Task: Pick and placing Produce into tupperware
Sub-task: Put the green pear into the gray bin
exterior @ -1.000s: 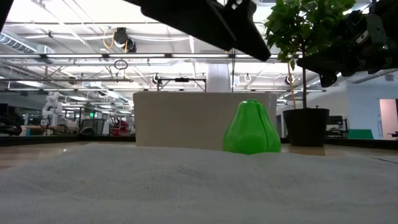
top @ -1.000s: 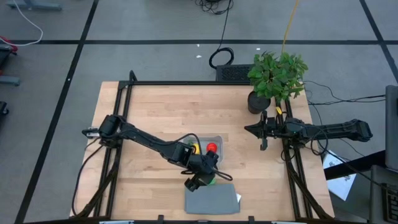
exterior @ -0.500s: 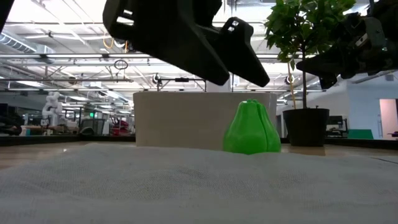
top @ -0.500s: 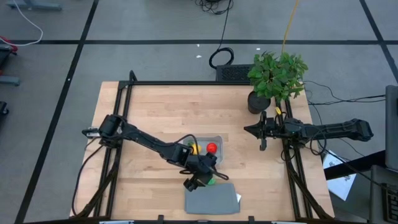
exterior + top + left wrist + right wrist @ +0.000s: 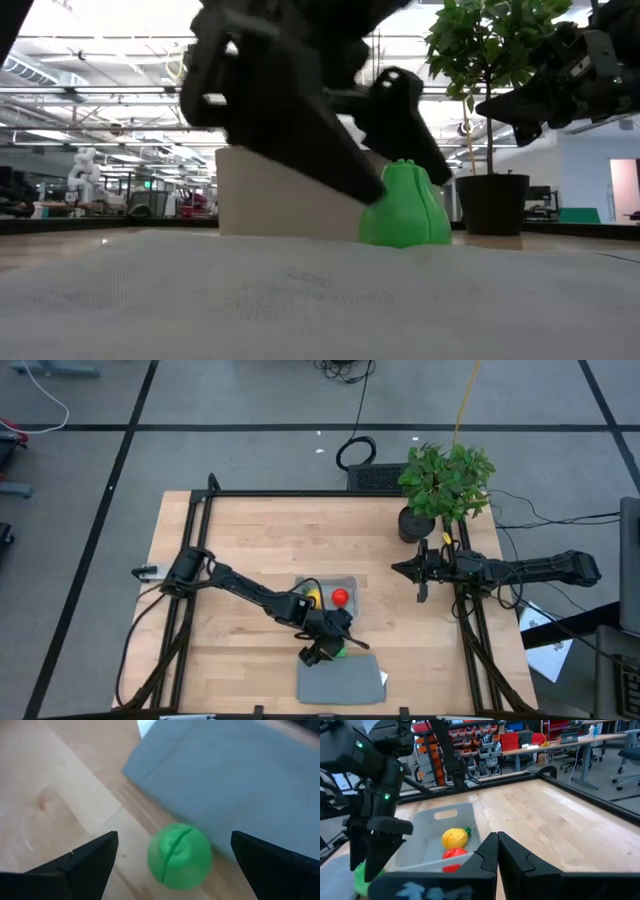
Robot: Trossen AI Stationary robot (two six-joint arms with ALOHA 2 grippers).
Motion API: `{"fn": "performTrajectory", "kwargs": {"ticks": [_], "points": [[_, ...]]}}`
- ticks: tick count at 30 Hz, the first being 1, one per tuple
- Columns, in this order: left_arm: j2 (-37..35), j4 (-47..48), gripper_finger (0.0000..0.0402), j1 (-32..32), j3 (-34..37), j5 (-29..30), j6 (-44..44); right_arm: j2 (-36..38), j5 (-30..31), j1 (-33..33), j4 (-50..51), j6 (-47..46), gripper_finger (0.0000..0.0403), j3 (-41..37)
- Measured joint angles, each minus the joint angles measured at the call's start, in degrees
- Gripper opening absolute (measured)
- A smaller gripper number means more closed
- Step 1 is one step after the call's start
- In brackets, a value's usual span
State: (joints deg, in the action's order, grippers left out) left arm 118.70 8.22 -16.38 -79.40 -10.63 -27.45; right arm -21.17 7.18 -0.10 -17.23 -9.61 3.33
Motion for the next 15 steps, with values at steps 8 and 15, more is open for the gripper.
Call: {"fn": "performTrajectory", "kwargs": {"ticks": [8,15], "points": [[2.53,0.35,0.0392,0.36,-0.18,-0.09,-2.36,-1.42,0.00,0.00,-0.57,0.31,0.0000,0.00],[2.88,-0.17,0.0376,0.29,-0.20,-1.33,-3.60,-1.63,0.02,0.00,-0.95,0.61,0.0000,0.00]]}}
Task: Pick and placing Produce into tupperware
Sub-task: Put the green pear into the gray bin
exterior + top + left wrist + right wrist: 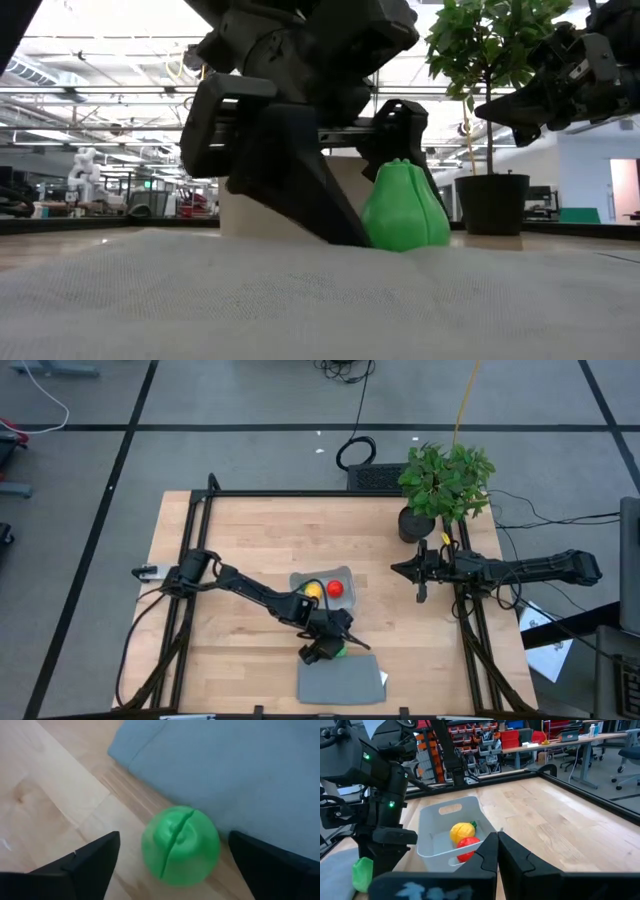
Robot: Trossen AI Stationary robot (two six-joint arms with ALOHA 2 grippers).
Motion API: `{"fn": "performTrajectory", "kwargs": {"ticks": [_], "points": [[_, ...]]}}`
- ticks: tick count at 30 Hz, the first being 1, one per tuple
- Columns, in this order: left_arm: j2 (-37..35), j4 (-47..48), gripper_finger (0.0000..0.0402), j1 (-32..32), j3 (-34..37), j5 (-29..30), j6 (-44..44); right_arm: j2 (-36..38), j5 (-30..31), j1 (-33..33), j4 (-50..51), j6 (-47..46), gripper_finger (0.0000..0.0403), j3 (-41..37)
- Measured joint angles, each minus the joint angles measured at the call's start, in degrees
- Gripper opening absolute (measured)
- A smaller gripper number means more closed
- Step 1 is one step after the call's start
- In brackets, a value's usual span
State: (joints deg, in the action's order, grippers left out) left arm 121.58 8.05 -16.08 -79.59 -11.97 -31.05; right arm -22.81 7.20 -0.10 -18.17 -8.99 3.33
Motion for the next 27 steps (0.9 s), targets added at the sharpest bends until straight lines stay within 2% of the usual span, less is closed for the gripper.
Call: {"fn": "performTrajectory", "kwargs": {"ticks": [3,10,12,16,20,27], "points": [[0.00,-0.55,0.0334,-0.16,0.00,0.00,0.04,0.00,-0.01,0.00,-0.02,0.02,0.0000,0.00],[-0.25,-0.50,0.0193,-0.54,0.00,0.16,-0.59,0.00,0.00,0.00,-0.02,0.04,0.0000,0.00],[-0.42,-0.52,0.0164,-1.02,0.00,1.12,-1.66,0.00,0.00,0.00,-0.02,0.03,0.0000,0.00],[-0.44,2.46,0.0163,-1.88,-2.40,4.08,-2.07,0.00,0.00,0.00,-0.24,0.04,0.0000,0.00],[-0.46,7.89,0.0163,-2.07,-6.81,4.51,-2.24,0.00,0.00,0.00,-0.24,0.04,0.0000,0.00],[-2.87,16.82,0.0194,-1.59,-14.08,7.91,-2.29,0.00,0.00,0.00,-0.27,0.04,0.0000,0.00]]}}
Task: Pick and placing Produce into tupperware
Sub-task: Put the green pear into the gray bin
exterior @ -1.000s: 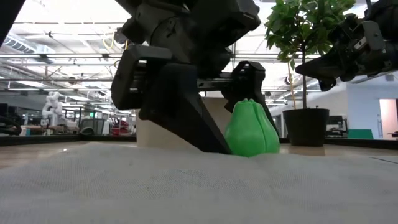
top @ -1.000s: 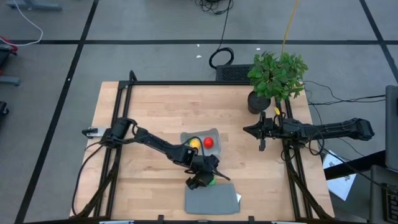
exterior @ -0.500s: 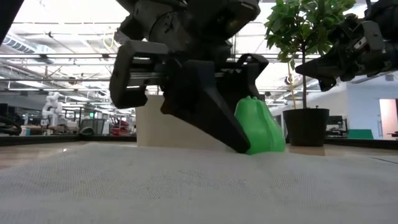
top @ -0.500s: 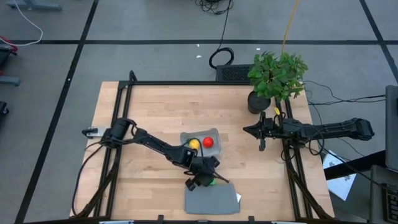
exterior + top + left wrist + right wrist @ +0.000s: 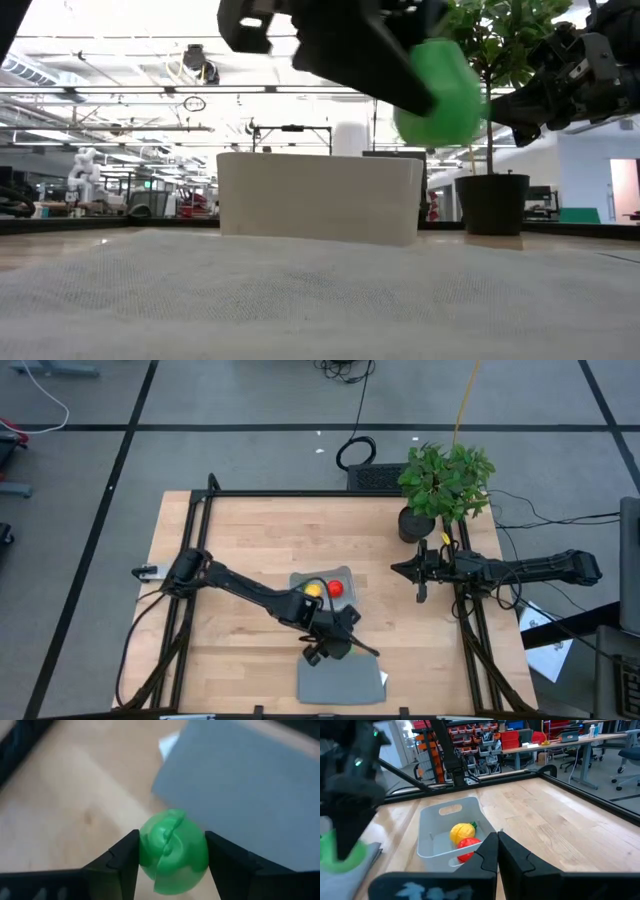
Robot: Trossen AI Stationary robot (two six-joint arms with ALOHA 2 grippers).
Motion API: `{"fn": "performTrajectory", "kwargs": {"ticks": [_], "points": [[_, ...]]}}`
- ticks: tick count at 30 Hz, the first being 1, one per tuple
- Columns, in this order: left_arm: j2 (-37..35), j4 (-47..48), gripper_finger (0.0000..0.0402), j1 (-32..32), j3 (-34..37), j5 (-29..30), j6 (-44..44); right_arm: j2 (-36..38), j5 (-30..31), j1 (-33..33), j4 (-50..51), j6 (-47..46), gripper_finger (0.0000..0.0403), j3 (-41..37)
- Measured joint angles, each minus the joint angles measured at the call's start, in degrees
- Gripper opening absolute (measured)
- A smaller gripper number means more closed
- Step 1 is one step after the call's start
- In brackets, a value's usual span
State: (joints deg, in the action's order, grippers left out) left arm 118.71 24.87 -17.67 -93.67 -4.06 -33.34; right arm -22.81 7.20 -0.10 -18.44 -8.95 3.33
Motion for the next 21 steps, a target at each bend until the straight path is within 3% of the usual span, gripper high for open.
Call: {"fn": "performTrajectory", "kwargs": {"ticks": [7,21], "points": [[-5.84,2.68,0.0175,2.04,-1.59,0.98,2.21,-0.07,0.00,0.00,0.27,-0.31,0.0000,0.00],[-20.12,17.61,0.0194,9.54,-1.19,-2.59,14.59,-0.46,0.00,0.00,-0.56,-0.44,0.0000,0.00]]}}
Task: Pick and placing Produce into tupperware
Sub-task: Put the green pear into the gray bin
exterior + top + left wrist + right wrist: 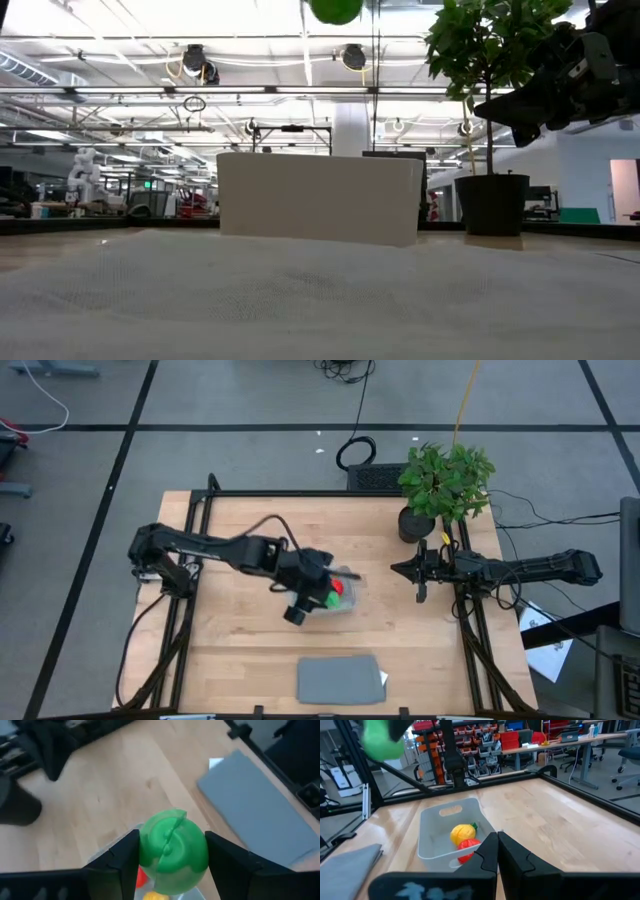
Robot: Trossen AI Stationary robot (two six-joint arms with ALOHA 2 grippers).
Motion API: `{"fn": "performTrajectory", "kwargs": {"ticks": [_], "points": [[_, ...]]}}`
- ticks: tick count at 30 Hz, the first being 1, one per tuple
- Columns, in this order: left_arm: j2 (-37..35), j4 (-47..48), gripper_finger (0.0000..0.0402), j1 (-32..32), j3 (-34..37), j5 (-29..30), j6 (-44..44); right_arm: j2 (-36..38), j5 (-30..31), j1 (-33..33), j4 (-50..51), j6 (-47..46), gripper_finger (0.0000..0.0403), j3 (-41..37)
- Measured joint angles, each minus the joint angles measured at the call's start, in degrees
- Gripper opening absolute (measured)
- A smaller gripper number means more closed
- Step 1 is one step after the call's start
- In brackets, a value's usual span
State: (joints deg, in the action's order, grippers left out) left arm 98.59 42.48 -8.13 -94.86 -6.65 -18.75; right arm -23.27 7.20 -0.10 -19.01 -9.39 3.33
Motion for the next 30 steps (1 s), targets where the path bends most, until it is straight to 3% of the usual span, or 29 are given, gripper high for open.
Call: {"fn": "performTrajectory", "kwargs": {"ticks": [4,10,15,23,30], "points": [[-1.99,-0.69,0.0194,2.13,2.51,-2.25,3.88,0.11,0.00,0.01,-0.42,0.22,0.0000,0.00],[-1.95,-10.78,0.0195,5.68,7.27,-3.83,13.23,0.15,0.00,0.01,-1.05,0.63,0.0000,0.00],[-1.95,-21.01,0.0195,7.24,14.24,-7.43,14.06,0.15,0.00,0.01,-1.23,0.45,0.0000,0.00],[-1.91,-25.93,0.0195,10.16,23.46,-7.31,14.50,0.13,0.00,0.00,-1.24,0.04,0.0000,0.00],[-1.95,-27.60,0.0195,12.10,25.65,-7.15,13.21,0.11,0.00,0.01,-1.28,0.02,0.0000,0.00]]}}
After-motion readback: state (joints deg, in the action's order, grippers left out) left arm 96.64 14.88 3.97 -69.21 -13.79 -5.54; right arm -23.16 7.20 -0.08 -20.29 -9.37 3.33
